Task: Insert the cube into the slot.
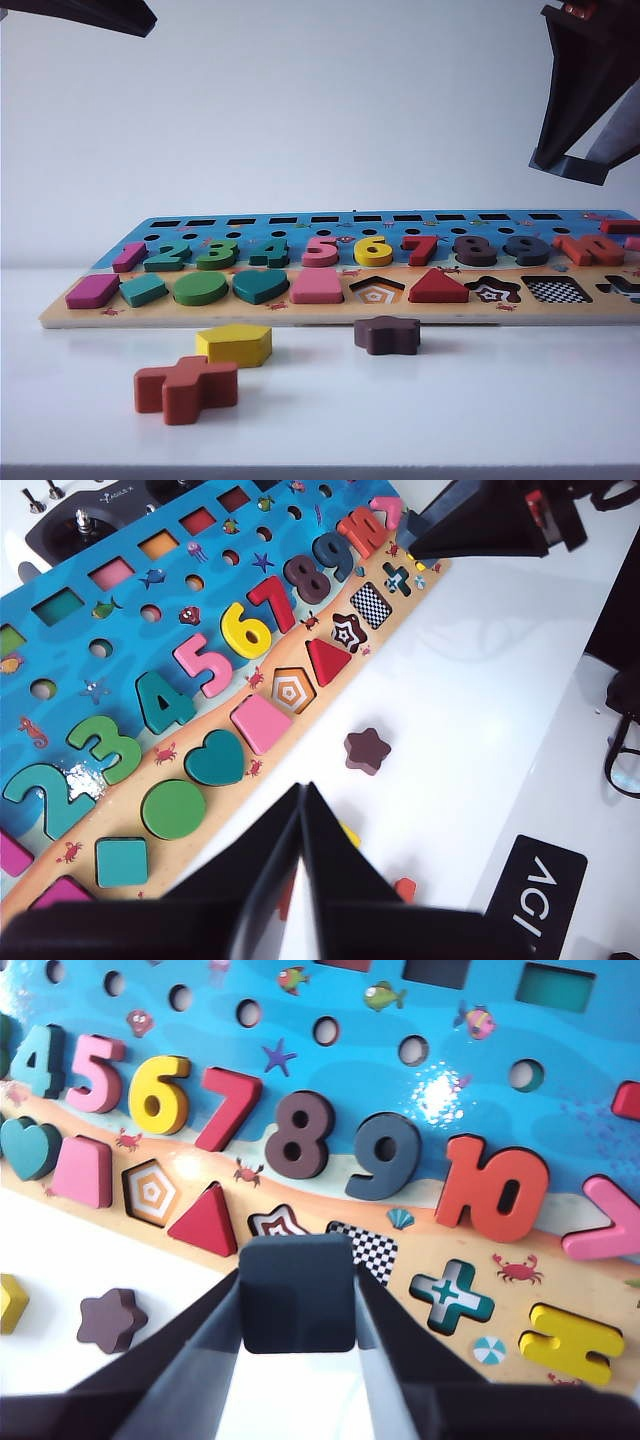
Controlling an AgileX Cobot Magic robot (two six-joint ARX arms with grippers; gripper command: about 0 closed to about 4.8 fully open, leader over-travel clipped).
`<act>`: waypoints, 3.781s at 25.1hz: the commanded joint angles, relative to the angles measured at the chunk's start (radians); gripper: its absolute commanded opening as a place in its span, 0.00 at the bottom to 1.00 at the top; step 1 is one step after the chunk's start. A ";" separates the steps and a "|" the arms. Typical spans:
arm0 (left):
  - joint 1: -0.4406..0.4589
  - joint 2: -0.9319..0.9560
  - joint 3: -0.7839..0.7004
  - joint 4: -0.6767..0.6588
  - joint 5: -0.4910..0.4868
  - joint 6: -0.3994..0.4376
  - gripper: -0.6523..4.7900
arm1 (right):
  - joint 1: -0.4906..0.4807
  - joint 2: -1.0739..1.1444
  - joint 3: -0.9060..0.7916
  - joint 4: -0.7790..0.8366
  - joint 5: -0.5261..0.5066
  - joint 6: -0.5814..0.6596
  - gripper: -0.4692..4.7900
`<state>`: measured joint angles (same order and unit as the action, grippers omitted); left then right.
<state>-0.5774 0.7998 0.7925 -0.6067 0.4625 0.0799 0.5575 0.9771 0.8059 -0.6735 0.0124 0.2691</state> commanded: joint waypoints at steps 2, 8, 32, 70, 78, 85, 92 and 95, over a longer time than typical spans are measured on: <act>0.001 0.000 0.003 0.011 0.005 -0.001 0.14 | 0.055 -0.005 0.003 -0.013 0.082 0.004 0.08; 0.001 0.000 0.003 0.011 0.005 -0.001 0.14 | 0.127 -0.003 -0.004 -0.020 0.141 0.167 0.08; 0.001 0.000 0.003 0.011 0.005 -0.001 0.14 | 0.086 0.240 -0.005 0.065 0.175 0.283 0.08; 0.001 0.000 0.003 0.011 0.005 -0.001 0.14 | 0.071 0.266 -0.005 0.060 0.172 0.288 0.15; 0.001 0.000 0.003 0.011 0.005 -0.001 0.14 | 0.071 0.290 -0.005 0.065 0.196 0.287 0.37; 0.001 0.000 0.003 0.011 0.005 -0.001 0.14 | 0.071 0.290 -0.003 0.068 0.221 0.279 0.57; 0.001 0.000 0.003 0.011 0.005 -0.001 0.14 | 0.072 0.281 -0.001 0.059 0.209 0.279 0.61; 0.001 0.000 0.003 0.011 0.005 -0.001 0.14 | 0.074 0.244 0.010 0.020 0.123 0.277 0.61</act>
<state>-0.5774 0.7998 0.7925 -0.6067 0.4625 0.0799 0.6292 1.2388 0.8036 -0.6415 0.1715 0.5495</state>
